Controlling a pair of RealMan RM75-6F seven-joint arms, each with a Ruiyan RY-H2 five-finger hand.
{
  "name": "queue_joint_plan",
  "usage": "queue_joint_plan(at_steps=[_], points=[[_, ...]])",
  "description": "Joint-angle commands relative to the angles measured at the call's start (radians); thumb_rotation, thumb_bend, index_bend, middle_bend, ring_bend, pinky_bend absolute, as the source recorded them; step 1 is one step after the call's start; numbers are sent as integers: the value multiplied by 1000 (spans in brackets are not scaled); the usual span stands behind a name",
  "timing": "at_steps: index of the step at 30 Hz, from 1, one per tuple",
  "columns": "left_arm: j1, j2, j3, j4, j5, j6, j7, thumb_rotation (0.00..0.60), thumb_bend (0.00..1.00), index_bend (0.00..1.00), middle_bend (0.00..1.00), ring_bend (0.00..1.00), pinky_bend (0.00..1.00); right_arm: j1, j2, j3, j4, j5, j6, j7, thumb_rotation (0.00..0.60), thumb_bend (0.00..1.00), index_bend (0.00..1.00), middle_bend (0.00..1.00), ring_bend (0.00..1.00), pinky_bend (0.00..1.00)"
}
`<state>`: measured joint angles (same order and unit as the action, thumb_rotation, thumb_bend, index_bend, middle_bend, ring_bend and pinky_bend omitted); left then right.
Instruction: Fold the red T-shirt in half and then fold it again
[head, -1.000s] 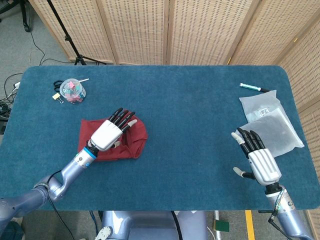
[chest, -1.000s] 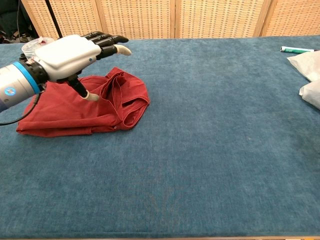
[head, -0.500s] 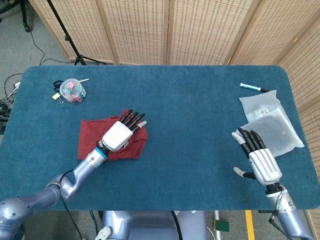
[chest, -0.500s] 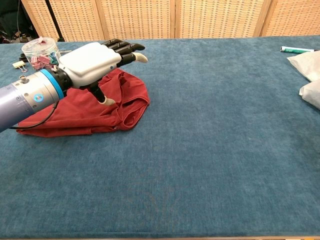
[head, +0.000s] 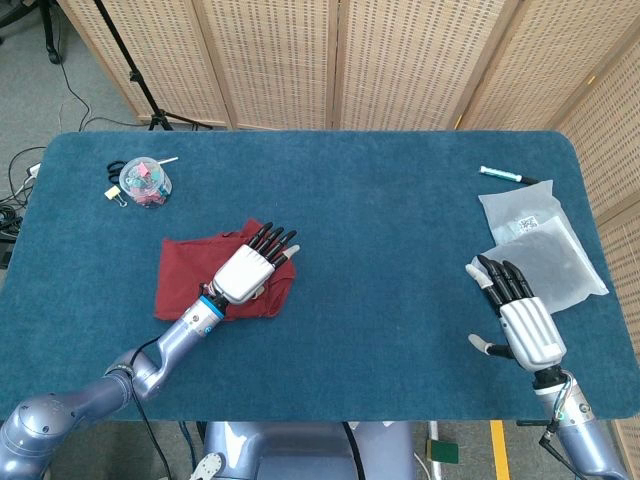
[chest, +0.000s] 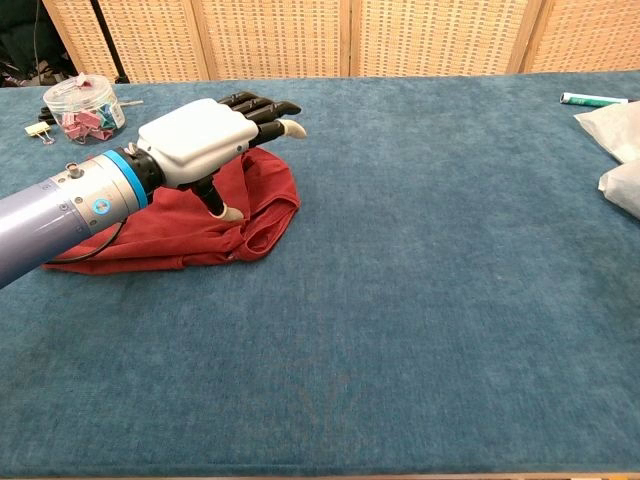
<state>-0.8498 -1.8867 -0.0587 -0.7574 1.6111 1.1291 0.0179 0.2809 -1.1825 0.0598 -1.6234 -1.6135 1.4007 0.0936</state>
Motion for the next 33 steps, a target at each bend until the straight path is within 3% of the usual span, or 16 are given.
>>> queue_joint_plan(at_steps=[1,9,19,25,33], points=[[3,8,-5,-12,-1,19,-11,600,29,0,0,0,0,-1,1,-1,-1,-2,2,-1,600,0,0,0,0,0],[34,131,-31,-177,0,120,-27,600,16,0,0,0,0,-5,4,-5,-6,-12,9,0,600,0,0,0,0,0],[266,472,-20,-646,-170,214,62,600,0,0,0,0,0,-12,4,-7,-8,-30,33,-7,600,0,0,0,0,0],[403,572,20,-739,-220,288,6,600,0,0,0,0,0,-15,-2,0,2,-24,42,-17,600,0,0,0,0,0],[539,632,61,-785,-212,388,-91,600,0,0,0,0,0,-29,-10,13,13,-14,71,-50,600,0,0,0,0,0]])
